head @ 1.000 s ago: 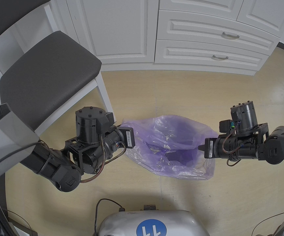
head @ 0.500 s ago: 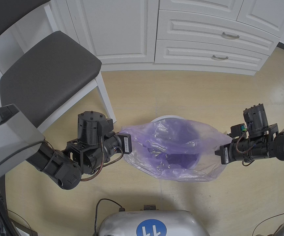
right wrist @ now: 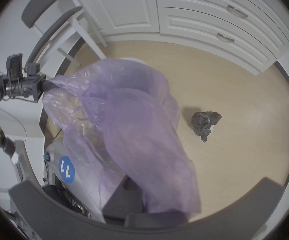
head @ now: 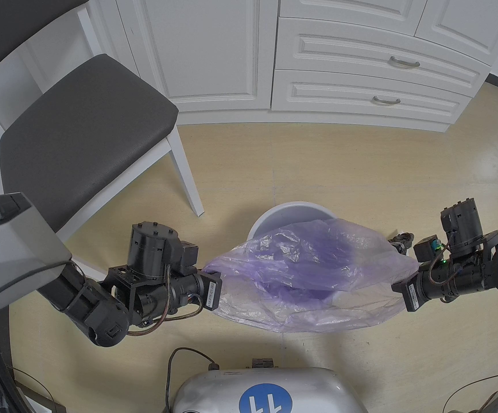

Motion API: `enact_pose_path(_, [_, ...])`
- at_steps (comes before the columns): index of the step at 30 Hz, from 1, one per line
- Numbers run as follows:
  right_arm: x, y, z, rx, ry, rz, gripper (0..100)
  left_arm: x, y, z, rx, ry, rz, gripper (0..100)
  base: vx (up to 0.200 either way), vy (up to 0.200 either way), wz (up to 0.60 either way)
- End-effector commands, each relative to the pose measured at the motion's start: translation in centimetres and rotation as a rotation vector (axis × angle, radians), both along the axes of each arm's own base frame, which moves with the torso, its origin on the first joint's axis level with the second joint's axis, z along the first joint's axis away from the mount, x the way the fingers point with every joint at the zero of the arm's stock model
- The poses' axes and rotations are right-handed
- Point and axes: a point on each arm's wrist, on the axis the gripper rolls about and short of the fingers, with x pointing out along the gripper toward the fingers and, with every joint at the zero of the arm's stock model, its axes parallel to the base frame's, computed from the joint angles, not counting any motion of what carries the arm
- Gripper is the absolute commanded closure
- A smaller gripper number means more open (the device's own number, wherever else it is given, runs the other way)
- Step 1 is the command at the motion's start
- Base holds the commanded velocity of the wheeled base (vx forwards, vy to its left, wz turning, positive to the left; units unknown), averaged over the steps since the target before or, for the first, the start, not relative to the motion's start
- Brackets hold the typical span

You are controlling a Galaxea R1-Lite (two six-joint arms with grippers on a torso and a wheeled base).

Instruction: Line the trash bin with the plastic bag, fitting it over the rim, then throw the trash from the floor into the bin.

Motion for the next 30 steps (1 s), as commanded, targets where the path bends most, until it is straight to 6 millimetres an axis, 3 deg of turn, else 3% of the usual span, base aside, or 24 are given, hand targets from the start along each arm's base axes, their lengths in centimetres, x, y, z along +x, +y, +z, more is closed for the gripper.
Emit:
enact_pose_path(1, [-0.7,-0.2,-0.6,-0.040,0.032,0.030,100,-0.5,0.8,-0.5,0.026,0.019,-0.032,100,0.000,0.000,0.00])
enact_pose_path(9, [0.4,0.2,-2.2,-0.066,0.096,0.042,100,0.3,0.0,-3.3,0.055,0.068,-0.047,100,0.000,0.000,0.00])
enact_pose_path(10, [1.2,0.5,-3.0,-0.069,0.121,0.035,100,0.8,-0.3,-4.3,0.059,0.087,-0.044,100,0.000,0.000,0.00])
enact_pose_path(14, [2.9,1.1,-4.3,-0.037,0.161,-0.018,100,1.7,-0.8,-5.0,0.052,0.088,-0.027,100,0.000,0.000,0.00])
enact_pose_path(23, [6.6,2.8,-6.1,0.159,0.032,-0.172,100,4.5,-2.4,-3.9,-0.136,0.008,0.137,100,0.000,0.000,0.00])
enact_pose_path(30, [7.6,3.2,-5.2,0.246,-0.032,-0.240,100,5.7,-2.7,-2.0,-0.237,-0.079,0.205,100,0.000,0.000,0.00])
